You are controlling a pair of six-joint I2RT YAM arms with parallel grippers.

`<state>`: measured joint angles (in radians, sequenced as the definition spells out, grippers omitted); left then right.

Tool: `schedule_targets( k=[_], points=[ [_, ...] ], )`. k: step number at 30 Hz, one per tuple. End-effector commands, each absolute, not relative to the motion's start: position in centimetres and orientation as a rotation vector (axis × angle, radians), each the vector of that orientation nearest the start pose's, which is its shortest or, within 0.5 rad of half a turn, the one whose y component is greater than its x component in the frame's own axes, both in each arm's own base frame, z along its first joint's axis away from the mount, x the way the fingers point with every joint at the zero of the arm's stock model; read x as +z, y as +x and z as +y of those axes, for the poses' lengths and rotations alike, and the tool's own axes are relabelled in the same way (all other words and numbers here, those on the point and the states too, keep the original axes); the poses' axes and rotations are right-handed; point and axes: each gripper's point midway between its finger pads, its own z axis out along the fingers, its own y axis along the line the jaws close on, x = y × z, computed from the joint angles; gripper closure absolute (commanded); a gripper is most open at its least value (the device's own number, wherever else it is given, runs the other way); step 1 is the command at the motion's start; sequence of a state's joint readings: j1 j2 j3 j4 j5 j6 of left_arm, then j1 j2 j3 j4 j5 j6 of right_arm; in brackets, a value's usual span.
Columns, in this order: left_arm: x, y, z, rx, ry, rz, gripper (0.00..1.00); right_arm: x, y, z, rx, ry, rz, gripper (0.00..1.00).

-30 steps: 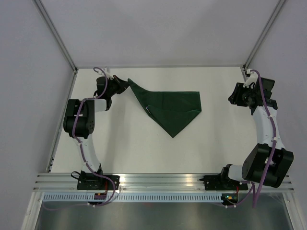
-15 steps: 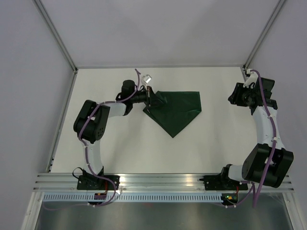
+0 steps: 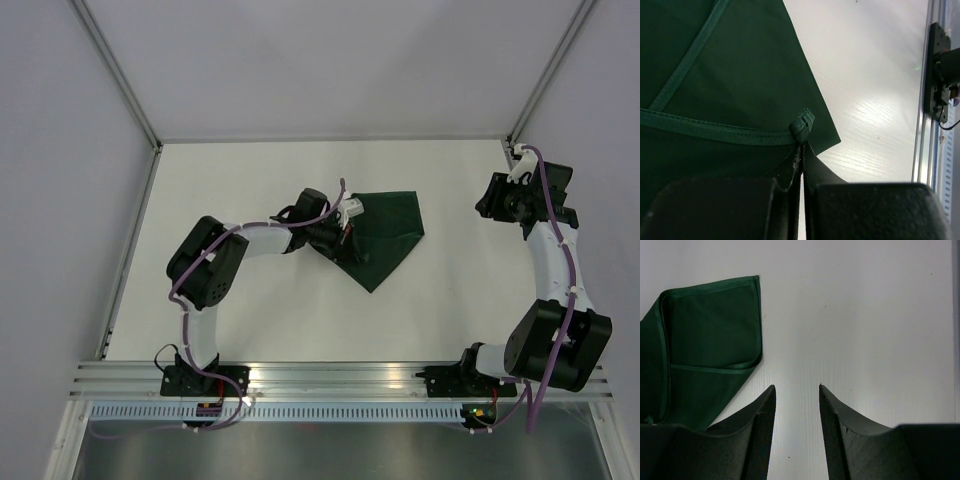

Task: Fold the napkin, place the utensils inside, and roll it up
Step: Fold the napkin at the center of the board.

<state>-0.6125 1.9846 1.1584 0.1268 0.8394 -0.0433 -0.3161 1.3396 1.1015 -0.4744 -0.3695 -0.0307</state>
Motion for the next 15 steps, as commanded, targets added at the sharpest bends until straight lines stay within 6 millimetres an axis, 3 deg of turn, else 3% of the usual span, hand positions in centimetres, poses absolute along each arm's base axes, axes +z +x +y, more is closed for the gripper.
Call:
schedule_targets(
  k=[1, 11, 15],
  points=[
    [6.1, 29.5, -37.7, -1.201, 1.204, 1.979, 0.98, 19.1, 36.7, -4.9, 0.243, 0.100, 2.205, 0.54],
    [2.8, 27.1, -39.3, -1.097, 1.298, 2.033, 0.97, 18.7, 36.8, -4.8, 0.247, 0.091, 2.219, 0.54],
    [1.9, 26.5, -39.9, -1.066, 1.317, 2.052, 0.85, 18.6, 36.8, -4.6, 0.251, 0.086, 2.225, 0.54]
  ],
)
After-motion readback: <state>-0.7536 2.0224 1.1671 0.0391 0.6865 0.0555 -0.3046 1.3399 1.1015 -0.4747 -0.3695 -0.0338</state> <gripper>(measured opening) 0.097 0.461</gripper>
